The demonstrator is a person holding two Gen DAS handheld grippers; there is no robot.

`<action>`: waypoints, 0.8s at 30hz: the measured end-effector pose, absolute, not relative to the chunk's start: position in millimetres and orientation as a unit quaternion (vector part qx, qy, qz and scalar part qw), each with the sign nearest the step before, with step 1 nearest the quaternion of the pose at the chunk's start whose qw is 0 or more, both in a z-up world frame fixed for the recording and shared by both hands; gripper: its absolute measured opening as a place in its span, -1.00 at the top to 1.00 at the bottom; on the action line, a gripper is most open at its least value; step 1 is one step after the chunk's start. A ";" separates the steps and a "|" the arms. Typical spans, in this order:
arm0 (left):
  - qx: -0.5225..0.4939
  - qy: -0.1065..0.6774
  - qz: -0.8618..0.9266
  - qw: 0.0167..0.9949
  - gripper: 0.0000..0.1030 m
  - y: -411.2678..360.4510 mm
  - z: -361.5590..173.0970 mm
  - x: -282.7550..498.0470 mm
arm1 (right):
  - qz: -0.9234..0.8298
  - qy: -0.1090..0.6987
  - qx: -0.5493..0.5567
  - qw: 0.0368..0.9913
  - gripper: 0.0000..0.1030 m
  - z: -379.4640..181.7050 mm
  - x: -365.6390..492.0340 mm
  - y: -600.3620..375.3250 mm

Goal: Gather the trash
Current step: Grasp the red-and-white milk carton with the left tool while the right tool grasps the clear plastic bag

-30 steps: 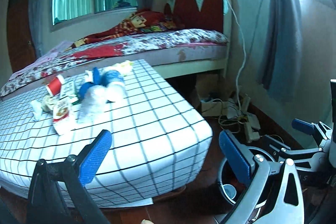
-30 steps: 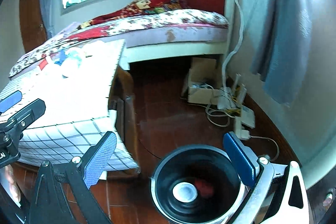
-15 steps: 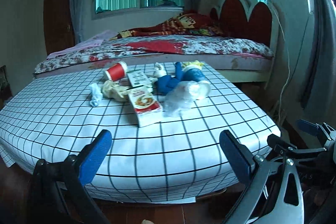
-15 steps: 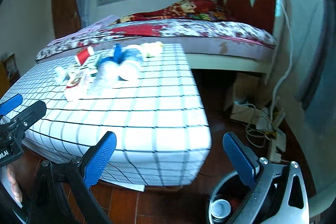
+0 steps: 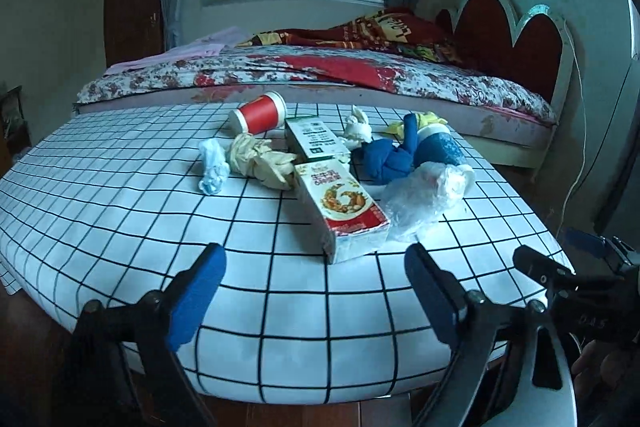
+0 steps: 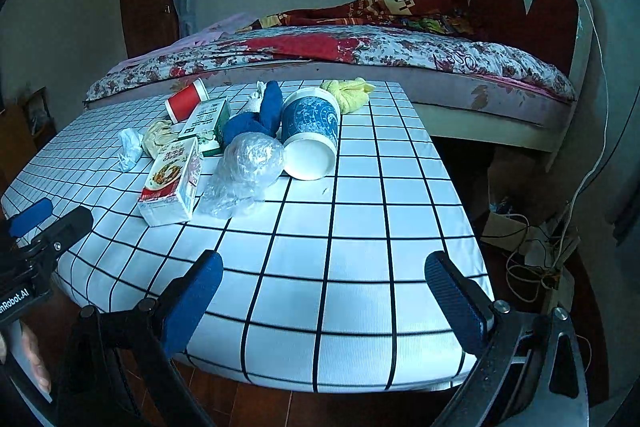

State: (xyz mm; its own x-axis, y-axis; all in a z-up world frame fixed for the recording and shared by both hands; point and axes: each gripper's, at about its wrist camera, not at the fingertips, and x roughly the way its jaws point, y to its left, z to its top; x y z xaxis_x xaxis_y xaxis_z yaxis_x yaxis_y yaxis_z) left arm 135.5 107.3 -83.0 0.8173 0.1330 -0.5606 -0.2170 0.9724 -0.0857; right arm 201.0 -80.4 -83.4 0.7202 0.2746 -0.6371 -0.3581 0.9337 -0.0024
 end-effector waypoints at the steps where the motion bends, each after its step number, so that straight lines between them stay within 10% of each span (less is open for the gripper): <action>1: -0.077 0.290 0.085 0.950 -0.62 105.7 -85.0 141.9 | 0.173 0.333 -0.065 0.925 -0.87 -83.8 208.2 -78.2; 24: -0.086 0.342 0.056 0.934 -0.03 132.8 -113.7 189.6 | 0.269 0.382 -0.064 0.882 -0.39 -104.6 274.8 -12.6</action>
